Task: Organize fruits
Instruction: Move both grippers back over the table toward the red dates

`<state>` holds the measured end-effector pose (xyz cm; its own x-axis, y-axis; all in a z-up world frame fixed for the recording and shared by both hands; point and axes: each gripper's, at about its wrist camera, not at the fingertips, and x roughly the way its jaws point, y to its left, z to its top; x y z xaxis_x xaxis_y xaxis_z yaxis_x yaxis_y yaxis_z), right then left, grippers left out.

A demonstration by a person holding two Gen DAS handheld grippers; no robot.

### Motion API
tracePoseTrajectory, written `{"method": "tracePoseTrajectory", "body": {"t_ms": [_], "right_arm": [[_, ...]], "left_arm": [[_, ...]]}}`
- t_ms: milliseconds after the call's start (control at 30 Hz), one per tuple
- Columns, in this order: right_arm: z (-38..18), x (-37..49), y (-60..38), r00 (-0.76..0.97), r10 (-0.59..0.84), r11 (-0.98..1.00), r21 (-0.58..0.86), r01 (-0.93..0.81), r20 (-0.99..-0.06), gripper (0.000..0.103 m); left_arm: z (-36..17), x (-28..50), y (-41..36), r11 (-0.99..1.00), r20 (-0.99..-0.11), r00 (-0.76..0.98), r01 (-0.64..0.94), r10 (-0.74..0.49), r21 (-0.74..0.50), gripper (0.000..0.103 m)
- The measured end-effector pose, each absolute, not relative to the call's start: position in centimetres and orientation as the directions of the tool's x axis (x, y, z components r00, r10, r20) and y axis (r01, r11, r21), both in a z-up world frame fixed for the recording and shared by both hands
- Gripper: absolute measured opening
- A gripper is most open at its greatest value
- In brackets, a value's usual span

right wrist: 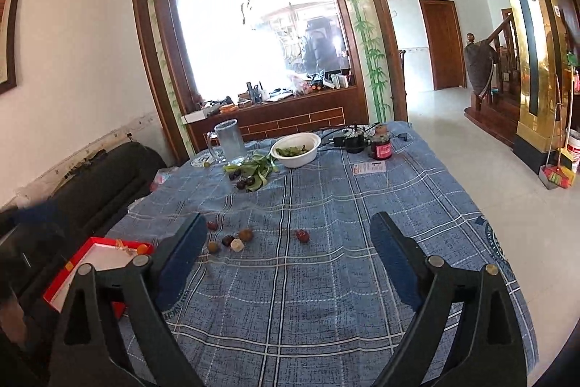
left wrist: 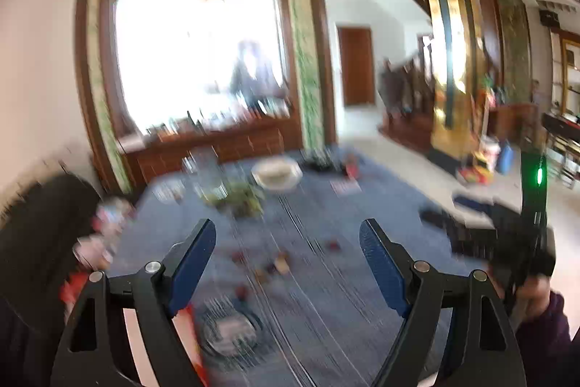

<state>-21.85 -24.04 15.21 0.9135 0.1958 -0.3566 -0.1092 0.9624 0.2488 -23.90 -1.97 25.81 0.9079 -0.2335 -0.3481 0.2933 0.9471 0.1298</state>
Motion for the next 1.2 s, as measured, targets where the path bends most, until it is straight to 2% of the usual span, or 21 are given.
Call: {"method": "tracePoseTrajectory", "body": {"t_ms": [67, 100, 167, 267, 333, 400, 533, 633, 667, 700, 800, 933, 1000, 1033, 1133, 1200], "right_arm": [[15.5, -21.6, -24.6, 0.915, 0.196, 0.964, 0.241, -0.113, -0.354, 0.093], [15.6, -21.3, -24.9, 0.913, 0.196, 0.964, 0.241, -0.112, -0.357, 0.093], [15.5, -20.7, -25.7, 0.911, 0.177, 0.967, 0.236, -0.091, -0.373, 0.093], [15.1, -19.6, -26.4, 0.902, 0.157, 0.975, 0.207, -0.077, -0.402, 0.093], [14.5, -18.7, -26.9, 0.89, 0.168, 0.974, 0.21, -0.084, -0.424, 0.093], [13.8, -17.6, -27.1, 0.871, 0.202, 0.968, 0.227, -0.108, -0.447, 0.093], [11.7, -14.3, -26.1, 0.814, 0.248, 0.959, 0.251, -0.13, -0.525, 0.093], [9.9, -11.0, -23.6, 0.766, 0.268, 0.959, 0.238, -0.153, -0.585, 0.092], [9.2, -9.9, -22.8, 0.75, 0.271, 0.959, 0.236, -0.156, -0.604, 0.087], [8.2, -8.3, -21.8, 0.721, 0.28, 0.958, 0.236, -0.164, -0.634, 0.077], [5.7, -4.9, -19.5, 0.648, 0.27, 0.963, 0.202, -0.179, -0.712, 0.057], [3.7, -1.8, -18.2, 0.627, 0.222, 0.973, 0.127, -0.193, -0.747, 0.054], [3.1, -0.8, -18.0, 0.624, 0.21, 0.973, 0.097, -0.211, -0.753, 0.05], [2.8, -0.4, -17.7, 0.621, 0.207, 0.97, 0.073, -0.234, -0.756, 0.049], [2.1, 0.1, -16.9, 0.609, 0.213, 0.954, 0.028, -0.299, -0.764, 0.049], [1.8, 0.2, -16.7, 0.617, 0.209, 0.948, 0.002, -0.318, -0.758, 0.046]], "left_arm": [[27.0, -24.5, -0.9, 0.958, -0.285, 0.936, 0.253, -0.207, 0.134, 0.103], [27.4, -24.6, 0.0, 0.967, -0.251, 0.951, 0.218, -0.18, 0.131, 0.102], [26.9, -24.2, 1.5, 0.977, -0.242, 0.962, 0.161, -0.124, 0.138, 0.103], [23.9, -21.6, 4.1, 0.986, -0.332, 0.942, 0.093, -0.042, 0.141, 0.102], [20.7, -19.0, 5.8, 0.988, -0.449, 0.893, 0.095, -0.032, 0.118, 0.102], [18.4, -17.4, 6.5, 0.989, -0.507, 0.862, 0.091, -0.019, 0.117, 0.102], [14.9, -15.2, 7.0, 0.991, -0.577, 0.816, 0.102, -0.031, 0.09, 0.102], [13.0, -14.3, 6.1, 0.985, -0.627, 0.774, 0.16, -0.09, 0.057, 0.102], [12.3, -13.6, 5.6, 0.982, -0.637, 0.765, 0.174, -0.09, 0.07, 0.102], [12.2, -13.4, 5.5, 0.981, -0.641, 0.763, 0.176, -0.085, 0.078, 0.102], [11.2, -11.8, 4.8, 0.976, -0.652, 0.755, 0.183, -0.062, 0.119, 0.102], [9.4, -9.9, 4.2, 0.966, -0.698, 0.714, 0.21, -0.046, 0.151, 0.102], [8.7, -9.0, 3.9, 0.959, -0.724, 0.688, 0.233, -0.044, 0.163, 0.098], [8.7, -9.0, 3.9, 0.957, -0.731, 0.68, 0.245, -0.053, 0.158, 0.092], [7.8, -7.7, 3.2, 0.941, -0.76, 0.645, 0.302, -0.082, 0.155, 0.09], [6.8, -6.7, 2.8, 0.937, -0.786, 0.615, 0.304, -0.057, 0.17, 0.084]]}}
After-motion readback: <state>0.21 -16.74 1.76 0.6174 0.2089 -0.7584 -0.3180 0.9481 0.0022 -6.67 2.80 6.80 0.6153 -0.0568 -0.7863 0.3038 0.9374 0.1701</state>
